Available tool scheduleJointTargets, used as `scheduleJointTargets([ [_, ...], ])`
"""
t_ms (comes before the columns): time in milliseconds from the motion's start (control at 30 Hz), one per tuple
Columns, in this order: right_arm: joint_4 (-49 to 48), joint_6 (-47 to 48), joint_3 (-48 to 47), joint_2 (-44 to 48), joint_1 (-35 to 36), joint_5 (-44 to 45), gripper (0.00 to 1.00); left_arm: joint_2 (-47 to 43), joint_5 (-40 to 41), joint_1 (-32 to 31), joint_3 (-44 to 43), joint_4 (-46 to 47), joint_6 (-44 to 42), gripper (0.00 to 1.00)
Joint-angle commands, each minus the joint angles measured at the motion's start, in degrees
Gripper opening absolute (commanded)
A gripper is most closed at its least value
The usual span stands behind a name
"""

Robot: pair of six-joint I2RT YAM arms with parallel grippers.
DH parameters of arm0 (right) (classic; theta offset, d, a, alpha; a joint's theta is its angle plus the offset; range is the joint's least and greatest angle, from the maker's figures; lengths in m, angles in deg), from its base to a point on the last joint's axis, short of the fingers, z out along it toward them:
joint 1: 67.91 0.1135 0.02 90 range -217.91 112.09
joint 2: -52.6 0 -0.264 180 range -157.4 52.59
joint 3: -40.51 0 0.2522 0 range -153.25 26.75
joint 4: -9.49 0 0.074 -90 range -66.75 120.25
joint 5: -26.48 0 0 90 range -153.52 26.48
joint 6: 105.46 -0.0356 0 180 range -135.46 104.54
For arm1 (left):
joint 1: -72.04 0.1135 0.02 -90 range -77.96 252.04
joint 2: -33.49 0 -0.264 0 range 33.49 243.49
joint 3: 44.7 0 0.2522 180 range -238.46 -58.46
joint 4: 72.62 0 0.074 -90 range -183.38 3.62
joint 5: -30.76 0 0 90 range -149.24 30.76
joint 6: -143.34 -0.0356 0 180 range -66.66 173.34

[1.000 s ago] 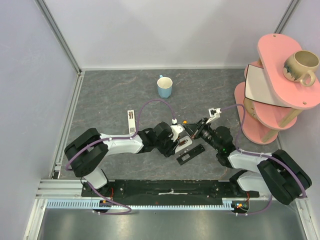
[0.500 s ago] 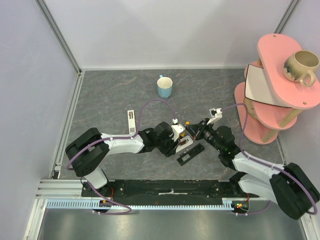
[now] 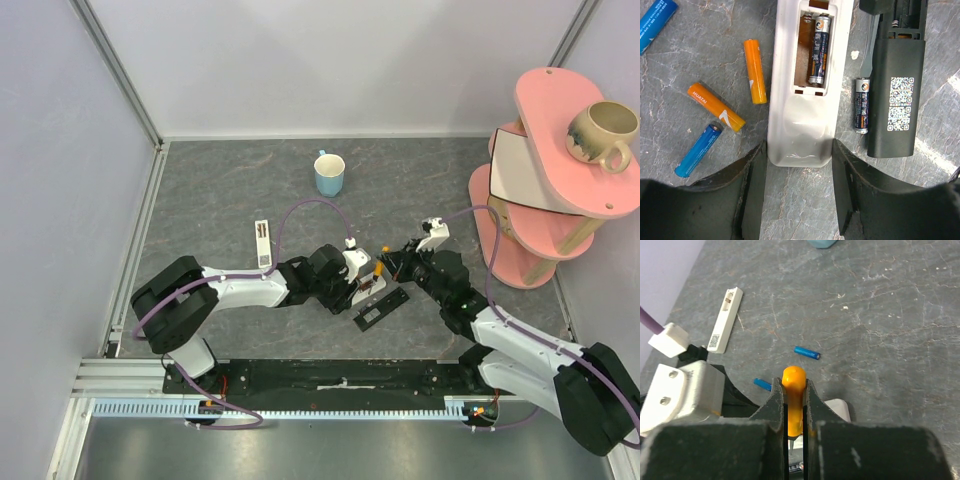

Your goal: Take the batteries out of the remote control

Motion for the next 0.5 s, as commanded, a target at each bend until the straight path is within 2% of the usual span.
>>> scheduleJointTargets([
  [0,0.6,1.8,-2.6,-0.9,0.1,2.3,0.00,0.9,3.7,0.1,0.5,-2.8,-0.1,0.02],
  [467,-1.9,2.0,-3.7,-3.9,0.1,5.7,0.00,1.1,4.1,0.0,0.3,-3.3,-0.4,0.02],
])
